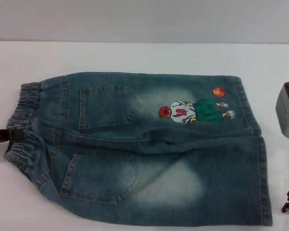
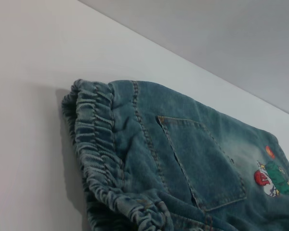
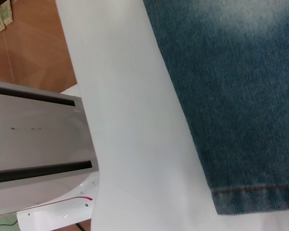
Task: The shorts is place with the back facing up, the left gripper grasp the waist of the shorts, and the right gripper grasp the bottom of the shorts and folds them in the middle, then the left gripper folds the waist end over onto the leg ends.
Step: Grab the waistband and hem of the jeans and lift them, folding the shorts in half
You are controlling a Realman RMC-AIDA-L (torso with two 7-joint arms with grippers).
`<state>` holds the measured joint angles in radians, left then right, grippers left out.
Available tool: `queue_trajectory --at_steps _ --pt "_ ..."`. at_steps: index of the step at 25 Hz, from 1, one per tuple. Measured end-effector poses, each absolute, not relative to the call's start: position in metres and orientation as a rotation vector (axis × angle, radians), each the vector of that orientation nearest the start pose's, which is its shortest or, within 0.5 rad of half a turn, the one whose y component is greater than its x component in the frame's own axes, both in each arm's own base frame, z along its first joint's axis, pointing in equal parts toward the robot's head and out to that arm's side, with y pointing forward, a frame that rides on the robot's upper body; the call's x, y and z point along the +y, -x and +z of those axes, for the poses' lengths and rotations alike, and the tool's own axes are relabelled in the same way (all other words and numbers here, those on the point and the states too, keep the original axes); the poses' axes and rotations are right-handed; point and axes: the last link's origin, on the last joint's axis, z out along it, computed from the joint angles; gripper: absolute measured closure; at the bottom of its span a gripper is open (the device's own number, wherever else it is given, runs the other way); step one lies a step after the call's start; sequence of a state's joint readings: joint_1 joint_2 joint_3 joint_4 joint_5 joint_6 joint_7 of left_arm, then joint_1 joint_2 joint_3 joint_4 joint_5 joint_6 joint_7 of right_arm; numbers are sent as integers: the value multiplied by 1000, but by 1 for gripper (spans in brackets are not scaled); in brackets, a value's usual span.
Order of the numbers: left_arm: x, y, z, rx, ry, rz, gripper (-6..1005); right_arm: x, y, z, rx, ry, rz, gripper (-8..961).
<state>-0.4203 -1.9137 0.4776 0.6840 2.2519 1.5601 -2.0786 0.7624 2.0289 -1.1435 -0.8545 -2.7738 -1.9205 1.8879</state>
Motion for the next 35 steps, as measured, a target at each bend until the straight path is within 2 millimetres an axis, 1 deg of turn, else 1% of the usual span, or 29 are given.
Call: queue_trajectory --at_steps 35 --pt "305 355 84 -1648 2216 -515 965 317 -248 2 729 3145 -997 249"
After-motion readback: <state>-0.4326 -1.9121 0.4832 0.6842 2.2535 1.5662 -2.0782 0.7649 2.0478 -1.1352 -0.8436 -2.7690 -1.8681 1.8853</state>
